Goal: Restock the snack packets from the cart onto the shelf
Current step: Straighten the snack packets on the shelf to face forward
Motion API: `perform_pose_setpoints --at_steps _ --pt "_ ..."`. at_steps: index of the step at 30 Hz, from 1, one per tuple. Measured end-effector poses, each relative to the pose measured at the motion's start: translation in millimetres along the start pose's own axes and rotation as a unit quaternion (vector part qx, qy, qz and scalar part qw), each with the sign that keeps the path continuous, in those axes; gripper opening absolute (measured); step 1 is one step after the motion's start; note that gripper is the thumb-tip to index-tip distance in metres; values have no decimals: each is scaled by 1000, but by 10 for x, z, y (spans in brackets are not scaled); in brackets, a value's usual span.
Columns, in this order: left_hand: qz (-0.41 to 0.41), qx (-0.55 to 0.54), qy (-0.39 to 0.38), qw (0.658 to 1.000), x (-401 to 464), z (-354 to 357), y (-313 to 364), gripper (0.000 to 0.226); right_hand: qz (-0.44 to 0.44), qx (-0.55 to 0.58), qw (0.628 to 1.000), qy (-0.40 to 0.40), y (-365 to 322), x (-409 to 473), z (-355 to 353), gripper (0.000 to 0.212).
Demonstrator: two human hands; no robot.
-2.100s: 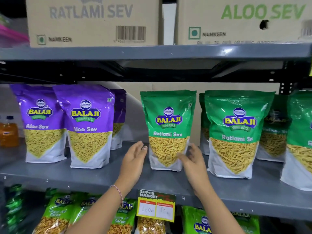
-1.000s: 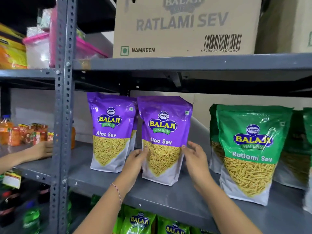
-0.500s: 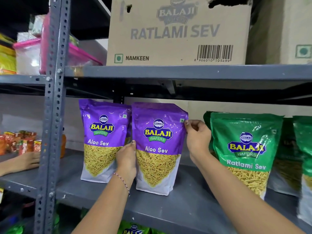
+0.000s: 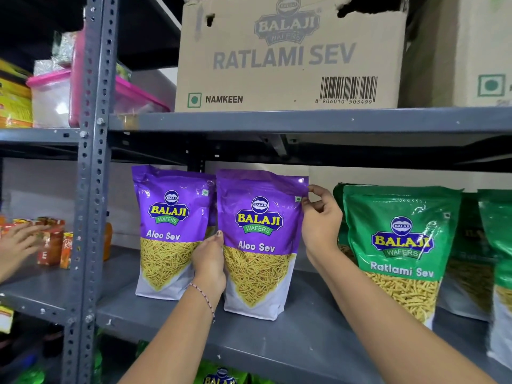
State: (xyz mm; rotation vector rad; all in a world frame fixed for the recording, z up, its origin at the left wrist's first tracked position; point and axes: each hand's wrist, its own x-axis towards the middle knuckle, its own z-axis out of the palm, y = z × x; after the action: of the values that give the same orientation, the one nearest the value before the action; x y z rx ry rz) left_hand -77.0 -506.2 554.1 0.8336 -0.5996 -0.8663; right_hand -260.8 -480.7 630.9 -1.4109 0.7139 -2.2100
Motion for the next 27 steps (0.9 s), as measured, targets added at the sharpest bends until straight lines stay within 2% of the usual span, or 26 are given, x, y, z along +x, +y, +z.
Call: perform_pose_setpoints --at_steps 5,12,16,18,20,22,23,25,27 --pt "-12 -10 0 1000 7 -20 -2 14 13 4 1000 -28 -6 32 -19 26" --pt "-11 2 2 1000 -31 -28 -2 11 -18 -42 996 -71 -159 160 -62 15" --pt "-8 7 5 1000 -89 -25 23 12 -24 -67 995 -77 -164 237 -88 23" --pt "-2 7 4 1000 -60 -31 -9 14 2 -59 994 -88 -155 233 -93 17" --pt "2 11 -11 1000 -86 -40 -35 16 37 -37 994 -100 -135 168 -114 29" --pt "1 17 -28 999 -55 -91 -148 14 70 -30 988 -133 -78 13 -162 28" --pt "-8 26 -42 999 -51 -133 -231 21 98 -27 983 -153 -13 -97 -205 29" --pt "-15 41 -63 997 179 -280 -548 37 166 -11 968 -187 131 -330 -312 39" --pt "-20 79 -77 994 139 -365 -674 42 221 -26 948 -227 297 -545 -436 54"
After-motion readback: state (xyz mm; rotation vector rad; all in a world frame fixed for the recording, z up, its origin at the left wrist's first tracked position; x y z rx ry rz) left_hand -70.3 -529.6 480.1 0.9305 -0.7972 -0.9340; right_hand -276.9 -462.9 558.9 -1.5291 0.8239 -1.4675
